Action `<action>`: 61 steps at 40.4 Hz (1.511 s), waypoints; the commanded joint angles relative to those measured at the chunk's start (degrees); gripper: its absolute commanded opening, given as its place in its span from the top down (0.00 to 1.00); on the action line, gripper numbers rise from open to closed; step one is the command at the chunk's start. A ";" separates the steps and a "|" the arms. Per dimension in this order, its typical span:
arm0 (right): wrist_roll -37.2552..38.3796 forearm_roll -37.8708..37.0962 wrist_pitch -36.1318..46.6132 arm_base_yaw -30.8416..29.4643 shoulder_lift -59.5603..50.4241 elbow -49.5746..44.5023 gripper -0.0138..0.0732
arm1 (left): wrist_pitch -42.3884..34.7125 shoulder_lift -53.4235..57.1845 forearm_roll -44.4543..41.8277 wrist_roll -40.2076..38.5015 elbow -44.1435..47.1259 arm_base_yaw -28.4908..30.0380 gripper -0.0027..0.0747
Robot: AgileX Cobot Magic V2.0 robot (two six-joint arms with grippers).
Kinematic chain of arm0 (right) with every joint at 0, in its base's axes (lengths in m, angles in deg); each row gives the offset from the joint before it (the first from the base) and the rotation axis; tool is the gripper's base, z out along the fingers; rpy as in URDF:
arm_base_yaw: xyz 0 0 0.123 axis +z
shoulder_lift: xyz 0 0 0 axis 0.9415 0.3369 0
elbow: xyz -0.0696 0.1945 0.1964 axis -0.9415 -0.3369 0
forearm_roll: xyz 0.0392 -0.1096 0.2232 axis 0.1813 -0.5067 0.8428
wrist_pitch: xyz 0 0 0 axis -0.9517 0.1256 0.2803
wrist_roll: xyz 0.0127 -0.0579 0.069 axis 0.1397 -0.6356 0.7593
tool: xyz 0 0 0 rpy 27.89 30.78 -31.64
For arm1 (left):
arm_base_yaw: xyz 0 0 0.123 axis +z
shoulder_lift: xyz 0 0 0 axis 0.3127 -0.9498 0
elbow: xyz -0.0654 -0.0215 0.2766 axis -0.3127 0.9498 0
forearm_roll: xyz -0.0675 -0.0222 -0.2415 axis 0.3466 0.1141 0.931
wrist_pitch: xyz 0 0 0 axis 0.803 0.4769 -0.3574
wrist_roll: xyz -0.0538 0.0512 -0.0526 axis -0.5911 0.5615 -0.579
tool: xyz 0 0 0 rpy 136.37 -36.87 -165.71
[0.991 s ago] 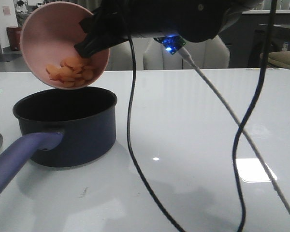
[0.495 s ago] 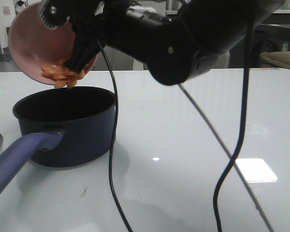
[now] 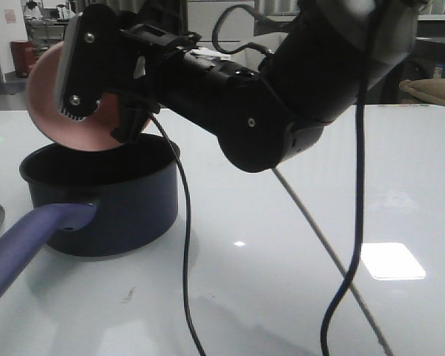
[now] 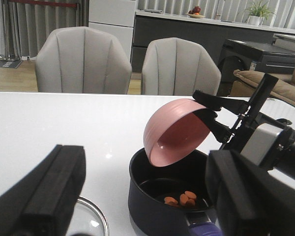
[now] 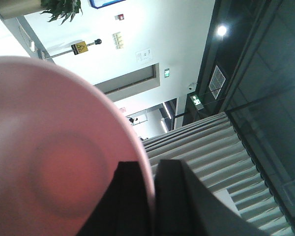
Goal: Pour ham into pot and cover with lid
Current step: 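Tilt the pink bowl with the right gripper to pour slices into saucepan, then carry the empty bowl back and set it on the table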
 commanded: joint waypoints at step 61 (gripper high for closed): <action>53.79 19.91 -98.76 -36.65 -23.72 2.98 0.68 | -4.10 -0.56 0.51 -0.12 -1.53 -0.27 0.26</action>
